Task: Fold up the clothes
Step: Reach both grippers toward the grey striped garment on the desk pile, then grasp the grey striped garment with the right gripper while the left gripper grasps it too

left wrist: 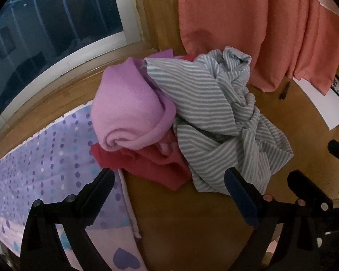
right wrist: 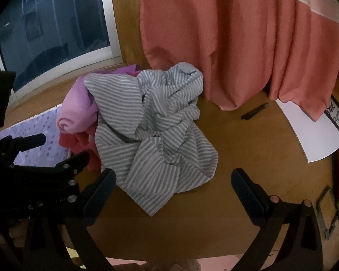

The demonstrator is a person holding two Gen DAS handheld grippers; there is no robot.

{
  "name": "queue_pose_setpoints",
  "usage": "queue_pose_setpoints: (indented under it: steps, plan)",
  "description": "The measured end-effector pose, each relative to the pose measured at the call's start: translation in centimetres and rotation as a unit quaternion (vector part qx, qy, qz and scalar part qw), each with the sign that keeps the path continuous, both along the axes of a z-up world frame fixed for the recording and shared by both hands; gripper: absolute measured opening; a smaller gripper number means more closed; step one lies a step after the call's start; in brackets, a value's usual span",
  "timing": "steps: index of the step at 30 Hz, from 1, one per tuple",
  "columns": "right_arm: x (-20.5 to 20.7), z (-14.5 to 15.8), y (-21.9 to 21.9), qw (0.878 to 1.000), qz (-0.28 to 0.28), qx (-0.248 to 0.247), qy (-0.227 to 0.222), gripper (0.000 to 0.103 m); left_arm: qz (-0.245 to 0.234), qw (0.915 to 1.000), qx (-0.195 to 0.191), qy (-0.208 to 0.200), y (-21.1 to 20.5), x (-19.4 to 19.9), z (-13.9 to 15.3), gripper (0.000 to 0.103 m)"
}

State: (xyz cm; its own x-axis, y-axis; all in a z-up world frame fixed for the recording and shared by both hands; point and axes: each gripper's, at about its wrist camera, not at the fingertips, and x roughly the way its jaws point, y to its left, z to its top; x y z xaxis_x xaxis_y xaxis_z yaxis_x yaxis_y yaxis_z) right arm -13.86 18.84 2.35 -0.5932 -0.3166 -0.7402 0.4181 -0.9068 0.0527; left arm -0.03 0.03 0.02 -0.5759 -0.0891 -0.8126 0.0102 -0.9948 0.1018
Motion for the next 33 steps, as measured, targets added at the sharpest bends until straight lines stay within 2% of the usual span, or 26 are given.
queue_pose_setpoints:
  steps: [9, 15, 17, 19, 25, 26, 30, 33]
  plan:
    - [-4.5, 0.4, 0.6, 0.998, 0.063, 0.006, 0.013, 0.103, 0.034, 0.9993, -0.012, 0.015, 1.6, -1.7, 0.9, 0.100]
    - [-9.1, -0.3, 0.2, 0.995, 0.103, 0.003, 0.012, 0.103, 0.067, 0.9967, -0.041, 0.022, 2.6, -5.5, 1.6, 0.099]
    - [-10.5, -1.0, -0.2, 0.993, 0.114, 0.002, 0.004, 0.103, 0.076, 0.9951, -0.061, 0.014, 3.0, -6.7, 1.4, 0.099]
    - [-12.0, -1.9, -0.7, 0.992, 0.126, 0.001, -0.007, 0.103, 0.083, 0.9948, -0.055, 0.021, 2.9, -8.0, 1.3, 0.099]
    - [-14.0, -4.7, -3.4, 0.984, 0.178, 0.005, -0.031, 0.103, 0.080, 0.9913, -0.100, 0.028, 3.0, -11.0, 0.7, 0.099]
    - [-14.3, -5.1, -3.8, 0.982, 0.186, 0.006, -0.035, 0.103, 0.079, 0.9912, -0.106, 0.014, 3.3, -11.5, 0.2, 0.099]
    - [-15.3, -6.9, -5.3, 0.979, 0.197, 0.016, -0.055, 0.103, 0.078, 0.9918, -0.101, 0.002, 3.4, -13.3, -0.9, 0.099]
    - [-16.0, -8.0, -5.7, 0.978, 0.194, 0.020, -0.075, 0.103, 0.070, 0.9933, -0.092, -0.011, 3.5, -14.5, -1.9, 0.095]
